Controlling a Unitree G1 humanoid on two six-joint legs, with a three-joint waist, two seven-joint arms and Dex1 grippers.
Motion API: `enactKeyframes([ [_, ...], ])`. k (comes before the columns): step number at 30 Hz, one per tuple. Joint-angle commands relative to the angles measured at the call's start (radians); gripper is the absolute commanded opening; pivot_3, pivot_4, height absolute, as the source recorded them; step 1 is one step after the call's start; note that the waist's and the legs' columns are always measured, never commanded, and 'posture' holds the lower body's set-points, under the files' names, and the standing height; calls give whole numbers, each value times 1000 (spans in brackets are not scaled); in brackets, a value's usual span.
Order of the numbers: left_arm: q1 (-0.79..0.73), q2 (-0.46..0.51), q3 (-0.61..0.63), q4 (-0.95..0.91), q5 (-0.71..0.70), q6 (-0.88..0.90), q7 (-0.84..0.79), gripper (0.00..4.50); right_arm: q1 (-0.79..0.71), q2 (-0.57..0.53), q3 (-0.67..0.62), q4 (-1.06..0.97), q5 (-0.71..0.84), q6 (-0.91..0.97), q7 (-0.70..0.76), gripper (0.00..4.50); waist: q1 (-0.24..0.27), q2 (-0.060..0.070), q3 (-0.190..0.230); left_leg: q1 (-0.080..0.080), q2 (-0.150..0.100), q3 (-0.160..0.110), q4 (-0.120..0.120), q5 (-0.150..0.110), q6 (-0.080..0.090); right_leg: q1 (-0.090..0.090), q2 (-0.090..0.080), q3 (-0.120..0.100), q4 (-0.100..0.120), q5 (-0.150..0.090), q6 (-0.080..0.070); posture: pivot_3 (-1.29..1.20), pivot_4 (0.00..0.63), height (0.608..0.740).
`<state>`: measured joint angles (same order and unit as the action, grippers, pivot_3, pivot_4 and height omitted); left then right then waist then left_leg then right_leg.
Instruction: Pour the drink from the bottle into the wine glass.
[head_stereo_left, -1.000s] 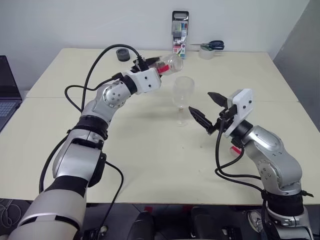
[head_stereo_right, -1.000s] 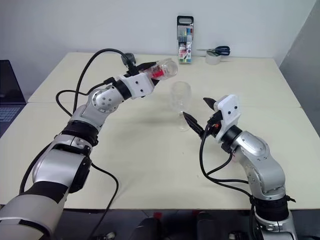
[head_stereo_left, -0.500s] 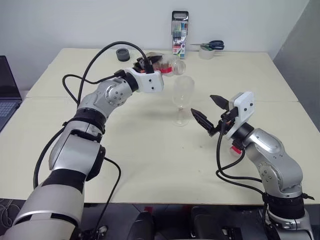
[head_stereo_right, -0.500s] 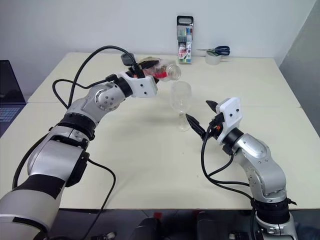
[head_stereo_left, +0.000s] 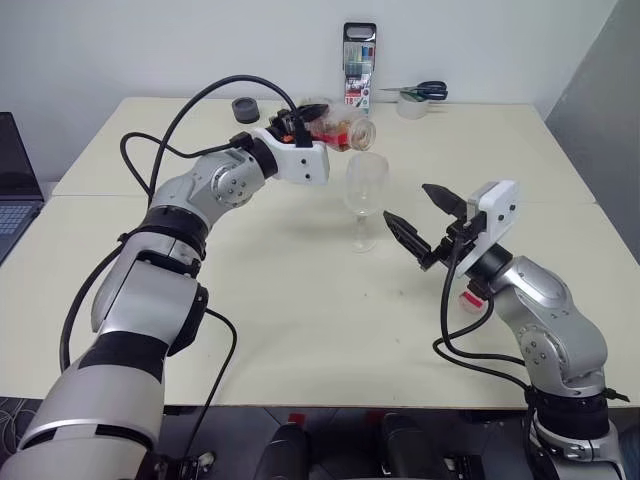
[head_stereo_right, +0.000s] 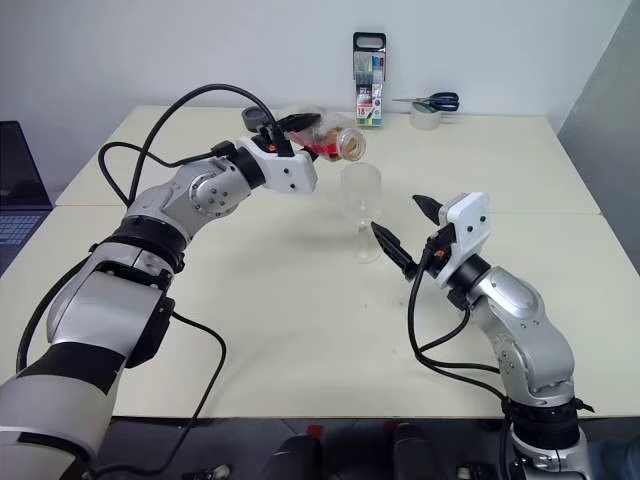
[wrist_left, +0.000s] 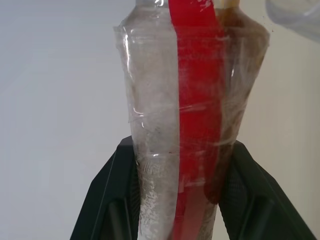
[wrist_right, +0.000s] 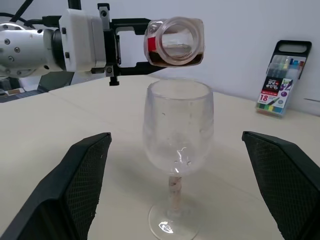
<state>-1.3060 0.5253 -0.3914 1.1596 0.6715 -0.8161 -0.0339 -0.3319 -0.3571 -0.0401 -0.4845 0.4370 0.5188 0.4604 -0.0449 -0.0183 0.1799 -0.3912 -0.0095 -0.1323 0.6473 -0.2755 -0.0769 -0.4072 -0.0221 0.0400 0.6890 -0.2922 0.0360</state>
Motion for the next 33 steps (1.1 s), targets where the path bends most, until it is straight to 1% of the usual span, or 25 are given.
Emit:
enactKeyframes([
  [1,-53,20,-8,-2,10,-11,39,1671,0,-10,-22,-58,32,-24,18,4500,-1,0,0,0,0,0,0,0,0,0,0,0,0,0,0,0,150,740],
  [33,-104,47,-93,65,102,3,170,1671,11,0,18,-85,78,-8,18,4500,-6,0,0,0,-1,0,3,0,0,-1,0,0,7,0,0,0,150,740],
])
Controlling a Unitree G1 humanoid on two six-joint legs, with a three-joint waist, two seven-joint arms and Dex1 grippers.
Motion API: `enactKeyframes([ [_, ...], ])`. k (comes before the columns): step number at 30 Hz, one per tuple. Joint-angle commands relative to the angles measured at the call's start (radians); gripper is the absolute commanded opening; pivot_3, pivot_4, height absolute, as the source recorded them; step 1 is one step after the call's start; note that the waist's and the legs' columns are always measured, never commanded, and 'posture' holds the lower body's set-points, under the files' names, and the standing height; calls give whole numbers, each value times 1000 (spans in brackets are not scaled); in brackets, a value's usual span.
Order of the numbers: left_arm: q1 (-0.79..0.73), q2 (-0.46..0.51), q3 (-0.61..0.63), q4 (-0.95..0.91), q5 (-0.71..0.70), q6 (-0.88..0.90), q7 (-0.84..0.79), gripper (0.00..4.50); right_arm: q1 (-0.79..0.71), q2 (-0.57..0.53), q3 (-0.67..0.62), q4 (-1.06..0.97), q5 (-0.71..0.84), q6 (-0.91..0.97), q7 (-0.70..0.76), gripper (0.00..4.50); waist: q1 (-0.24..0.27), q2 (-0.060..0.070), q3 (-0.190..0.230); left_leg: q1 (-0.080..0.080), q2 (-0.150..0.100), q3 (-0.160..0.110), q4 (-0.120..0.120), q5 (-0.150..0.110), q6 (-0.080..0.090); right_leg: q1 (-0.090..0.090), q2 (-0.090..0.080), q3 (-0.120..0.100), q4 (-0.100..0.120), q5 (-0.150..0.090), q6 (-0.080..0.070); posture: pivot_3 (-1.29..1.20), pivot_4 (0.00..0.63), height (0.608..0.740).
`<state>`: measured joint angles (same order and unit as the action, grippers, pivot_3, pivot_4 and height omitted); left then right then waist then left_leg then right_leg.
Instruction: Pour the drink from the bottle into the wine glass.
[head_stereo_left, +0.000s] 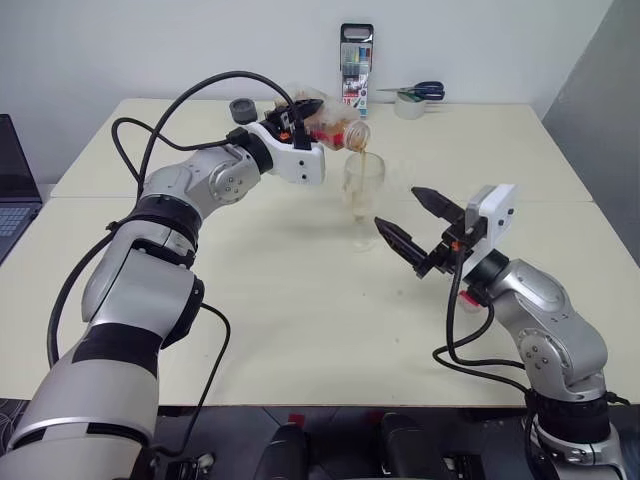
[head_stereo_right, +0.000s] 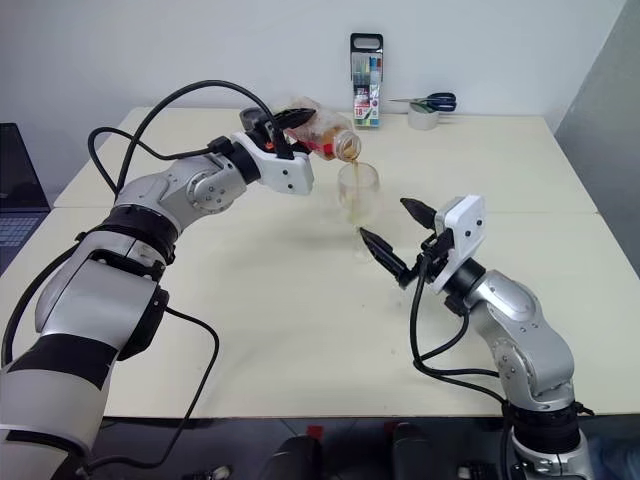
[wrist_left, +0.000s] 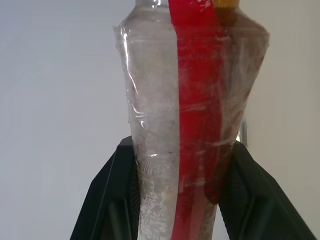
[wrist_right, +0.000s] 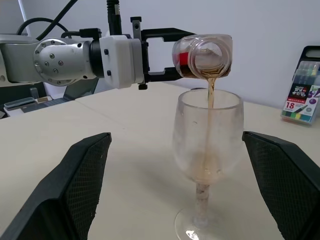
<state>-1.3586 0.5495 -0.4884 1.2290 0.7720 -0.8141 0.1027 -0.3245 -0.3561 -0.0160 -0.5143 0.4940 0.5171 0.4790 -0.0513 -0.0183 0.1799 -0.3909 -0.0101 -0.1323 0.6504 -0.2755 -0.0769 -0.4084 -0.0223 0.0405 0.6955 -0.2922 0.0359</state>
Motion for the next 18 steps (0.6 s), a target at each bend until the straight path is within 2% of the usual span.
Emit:
enactKeyframes([
  [1,-52,23,2,-3,2,1,36,1671,4,0,-5,-57,22,-6,-1,4500,0,0,0,0,0,0,0,0,0,0,0,0,0,0,0,0,150,740],
  [18,-72,28,-21,13,26,2,77,1671,11,-8,6,-58,8,-15,5,4500,0,0,0,-1,0,0,6,0,0,0,0,0,2,0,0,0,150,740],
])
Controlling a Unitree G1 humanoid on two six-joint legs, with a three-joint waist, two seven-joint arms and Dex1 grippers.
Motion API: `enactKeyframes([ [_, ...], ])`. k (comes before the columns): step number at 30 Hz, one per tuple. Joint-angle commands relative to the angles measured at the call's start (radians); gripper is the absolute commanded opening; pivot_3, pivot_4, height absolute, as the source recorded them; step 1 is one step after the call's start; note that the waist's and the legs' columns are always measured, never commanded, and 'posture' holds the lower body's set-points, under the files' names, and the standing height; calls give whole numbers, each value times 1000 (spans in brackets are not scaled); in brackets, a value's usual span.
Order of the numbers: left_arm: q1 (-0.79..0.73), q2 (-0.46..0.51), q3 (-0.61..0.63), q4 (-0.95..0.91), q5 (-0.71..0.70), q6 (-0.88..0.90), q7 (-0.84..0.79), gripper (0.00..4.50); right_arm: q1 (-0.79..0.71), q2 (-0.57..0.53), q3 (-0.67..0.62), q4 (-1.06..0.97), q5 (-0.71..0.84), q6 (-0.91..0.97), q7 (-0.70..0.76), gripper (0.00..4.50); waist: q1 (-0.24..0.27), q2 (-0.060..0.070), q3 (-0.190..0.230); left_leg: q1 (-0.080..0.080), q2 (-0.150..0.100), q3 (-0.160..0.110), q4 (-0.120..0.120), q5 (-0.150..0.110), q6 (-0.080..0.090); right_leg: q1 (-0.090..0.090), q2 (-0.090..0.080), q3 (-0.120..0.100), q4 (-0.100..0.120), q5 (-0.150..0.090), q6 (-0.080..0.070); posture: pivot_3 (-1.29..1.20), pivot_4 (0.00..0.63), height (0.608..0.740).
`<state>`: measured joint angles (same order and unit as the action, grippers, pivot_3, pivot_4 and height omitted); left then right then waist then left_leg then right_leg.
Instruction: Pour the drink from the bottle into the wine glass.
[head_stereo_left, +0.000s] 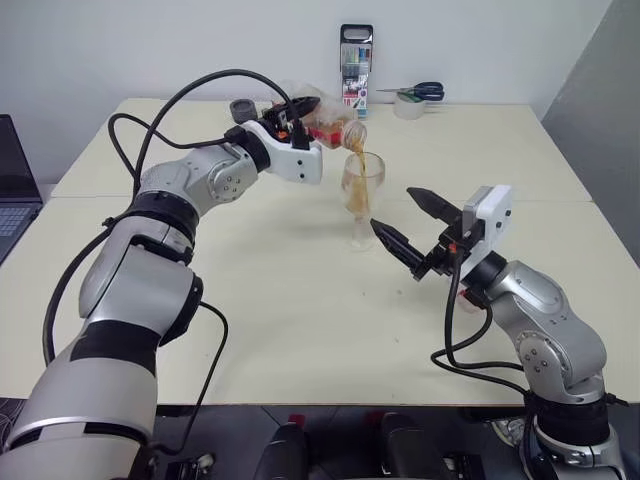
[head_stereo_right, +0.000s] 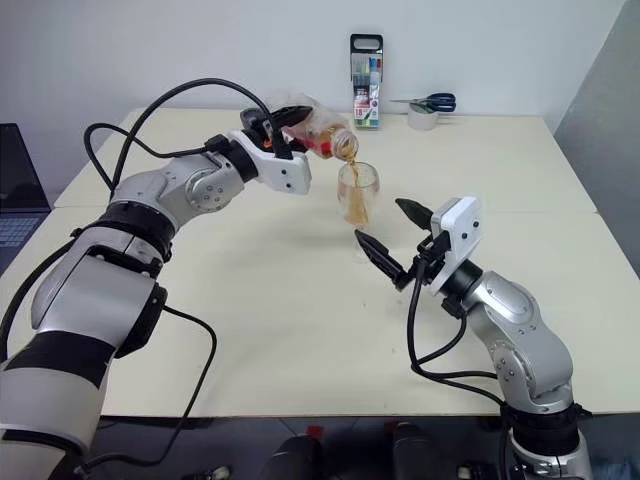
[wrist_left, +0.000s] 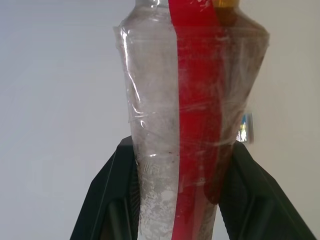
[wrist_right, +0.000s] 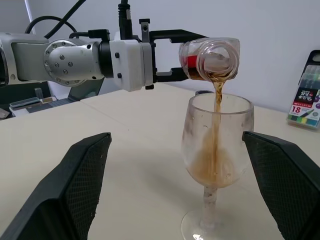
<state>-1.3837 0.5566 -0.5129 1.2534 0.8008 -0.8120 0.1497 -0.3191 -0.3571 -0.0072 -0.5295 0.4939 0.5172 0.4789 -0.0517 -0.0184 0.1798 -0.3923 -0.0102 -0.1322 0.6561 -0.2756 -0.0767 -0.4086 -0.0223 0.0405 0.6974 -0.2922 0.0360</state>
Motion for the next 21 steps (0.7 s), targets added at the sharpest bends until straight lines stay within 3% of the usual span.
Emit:
enactKeyframes([
  [1,-48,21,3,-11,-2,0,31,1671,6,-7,-2,-44,8,-15,5,4500,0,0,0,0,0,0,1,0,0,0,0,0,0,0,0,0,150,740],
  [21,-69,28,-22,-6,19,8,68,1671,5,3,-6,-44,33,-6,-2,4500,0,0,0,-2,0,0,4,-1,1,0,0,0,1,0,0,0,150,740],
])
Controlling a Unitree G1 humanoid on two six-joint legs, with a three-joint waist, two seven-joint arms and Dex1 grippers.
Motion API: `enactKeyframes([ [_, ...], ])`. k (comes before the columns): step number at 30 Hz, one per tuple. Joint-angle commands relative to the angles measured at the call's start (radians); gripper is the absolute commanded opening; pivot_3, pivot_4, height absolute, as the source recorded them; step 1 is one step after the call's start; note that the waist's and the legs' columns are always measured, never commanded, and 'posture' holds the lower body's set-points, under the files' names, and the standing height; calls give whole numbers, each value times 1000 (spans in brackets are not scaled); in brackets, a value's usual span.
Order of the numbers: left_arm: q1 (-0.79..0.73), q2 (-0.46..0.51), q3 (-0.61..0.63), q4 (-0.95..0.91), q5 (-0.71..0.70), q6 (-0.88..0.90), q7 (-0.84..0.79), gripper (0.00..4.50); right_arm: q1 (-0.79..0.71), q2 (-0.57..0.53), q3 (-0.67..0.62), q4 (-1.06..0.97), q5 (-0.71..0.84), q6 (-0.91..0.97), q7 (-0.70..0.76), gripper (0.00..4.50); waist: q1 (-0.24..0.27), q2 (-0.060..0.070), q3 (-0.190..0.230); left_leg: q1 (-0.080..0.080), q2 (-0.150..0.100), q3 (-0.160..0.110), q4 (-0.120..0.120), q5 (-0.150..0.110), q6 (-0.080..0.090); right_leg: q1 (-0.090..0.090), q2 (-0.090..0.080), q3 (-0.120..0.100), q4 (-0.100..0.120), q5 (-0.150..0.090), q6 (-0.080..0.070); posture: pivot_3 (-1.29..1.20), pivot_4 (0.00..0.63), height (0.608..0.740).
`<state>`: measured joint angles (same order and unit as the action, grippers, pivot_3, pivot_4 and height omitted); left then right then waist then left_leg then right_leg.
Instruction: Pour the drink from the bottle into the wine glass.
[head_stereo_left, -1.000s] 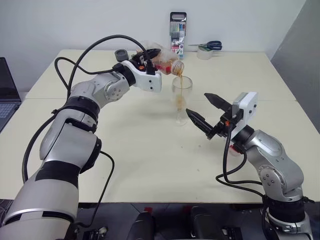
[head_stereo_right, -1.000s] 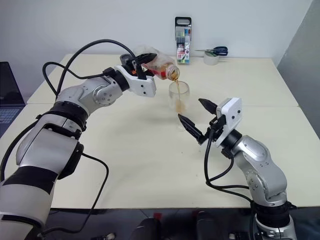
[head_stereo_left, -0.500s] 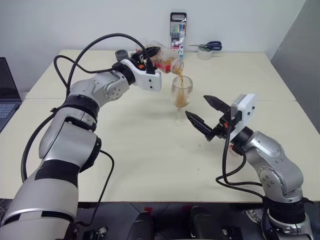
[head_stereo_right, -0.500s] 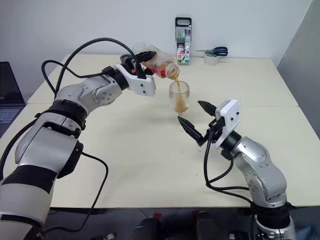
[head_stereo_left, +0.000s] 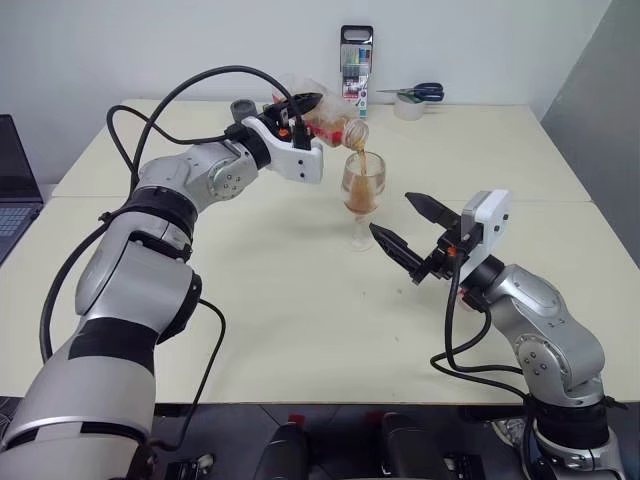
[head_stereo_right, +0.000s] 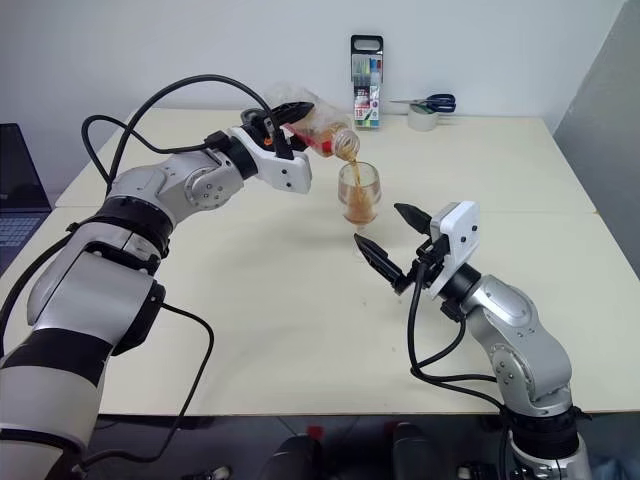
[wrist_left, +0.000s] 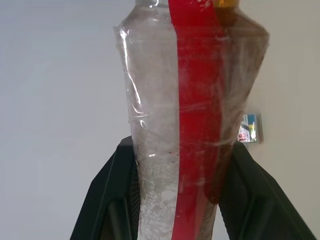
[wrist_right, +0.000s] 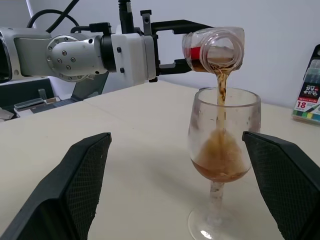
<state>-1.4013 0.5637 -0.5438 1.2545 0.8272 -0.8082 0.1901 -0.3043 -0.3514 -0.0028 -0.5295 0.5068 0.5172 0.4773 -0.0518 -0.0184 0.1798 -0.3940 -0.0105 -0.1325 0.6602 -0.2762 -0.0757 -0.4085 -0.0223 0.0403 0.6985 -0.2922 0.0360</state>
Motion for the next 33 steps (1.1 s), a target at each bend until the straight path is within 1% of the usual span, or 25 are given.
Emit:
enactKeyframes([
  [1,-52,22,7,-7,-5,4,29,1671,-9,-2,-9,-44,19,-7,0,4500,0,0,0,0,0,0,0,0,0,0,0,0,0,0,0,0,150,740],
  [28,-58,18,13,0,-7,11,33,1671,4,-18,1,-59,23,4,2,4500,0,0,0,0,0,0,0,0,0,0,0,0,0,0,0,0,150,740],
  [33,-42,2,53,11,-66,21,-23,1671,4,-17,2,-59,22,3,2,4500,0,0,0,0,0,0,0,0,0,0,0,0,0,0,0,0,150,740],
])
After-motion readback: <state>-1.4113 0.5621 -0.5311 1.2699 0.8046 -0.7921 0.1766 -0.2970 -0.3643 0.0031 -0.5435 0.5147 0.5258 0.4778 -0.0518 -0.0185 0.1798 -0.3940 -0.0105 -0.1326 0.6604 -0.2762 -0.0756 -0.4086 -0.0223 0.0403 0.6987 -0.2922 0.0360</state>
